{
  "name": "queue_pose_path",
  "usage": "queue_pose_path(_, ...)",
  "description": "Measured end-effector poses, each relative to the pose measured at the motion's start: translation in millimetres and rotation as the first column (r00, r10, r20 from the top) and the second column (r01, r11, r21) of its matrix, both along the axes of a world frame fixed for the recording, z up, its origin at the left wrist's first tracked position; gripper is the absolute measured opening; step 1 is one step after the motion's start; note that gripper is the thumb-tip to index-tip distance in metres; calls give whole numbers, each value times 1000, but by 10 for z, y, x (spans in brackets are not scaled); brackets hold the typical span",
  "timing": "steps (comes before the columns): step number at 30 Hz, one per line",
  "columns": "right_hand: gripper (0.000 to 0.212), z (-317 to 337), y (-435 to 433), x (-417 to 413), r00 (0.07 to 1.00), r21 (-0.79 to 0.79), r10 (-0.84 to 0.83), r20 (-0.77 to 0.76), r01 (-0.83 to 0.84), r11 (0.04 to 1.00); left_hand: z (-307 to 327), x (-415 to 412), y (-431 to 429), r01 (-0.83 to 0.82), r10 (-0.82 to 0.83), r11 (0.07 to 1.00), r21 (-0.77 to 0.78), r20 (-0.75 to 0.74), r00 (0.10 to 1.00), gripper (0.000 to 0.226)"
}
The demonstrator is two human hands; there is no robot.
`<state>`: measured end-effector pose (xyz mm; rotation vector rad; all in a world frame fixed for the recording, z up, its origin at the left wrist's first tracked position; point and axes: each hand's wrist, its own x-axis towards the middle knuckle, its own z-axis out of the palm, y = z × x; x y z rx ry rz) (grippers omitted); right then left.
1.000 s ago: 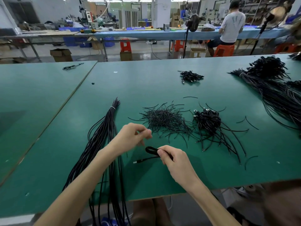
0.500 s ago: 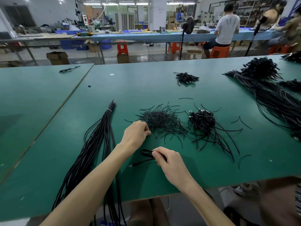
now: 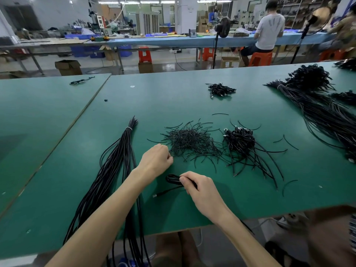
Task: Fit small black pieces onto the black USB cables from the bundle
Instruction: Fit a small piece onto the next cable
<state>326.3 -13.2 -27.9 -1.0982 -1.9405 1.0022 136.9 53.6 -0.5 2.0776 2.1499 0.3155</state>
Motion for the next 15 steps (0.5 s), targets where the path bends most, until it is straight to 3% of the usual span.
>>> queue_pose_path(7,24,31,-13,0,1000,-2,-12,-3,12,1000,63,-171,-55,-88,92,996,-24,301,949,19)
queue_pose_path(12,23,45,-26,-7,999,-10,-39,-22,39,999,210,-242,-241,-84,67,996,-7,667,742,10)
queue_pose_path(15,25,41,-21,-18,996,-2,-81,-37,81,997,318,-155,-487,-68,-22,994,83,776,631,10)
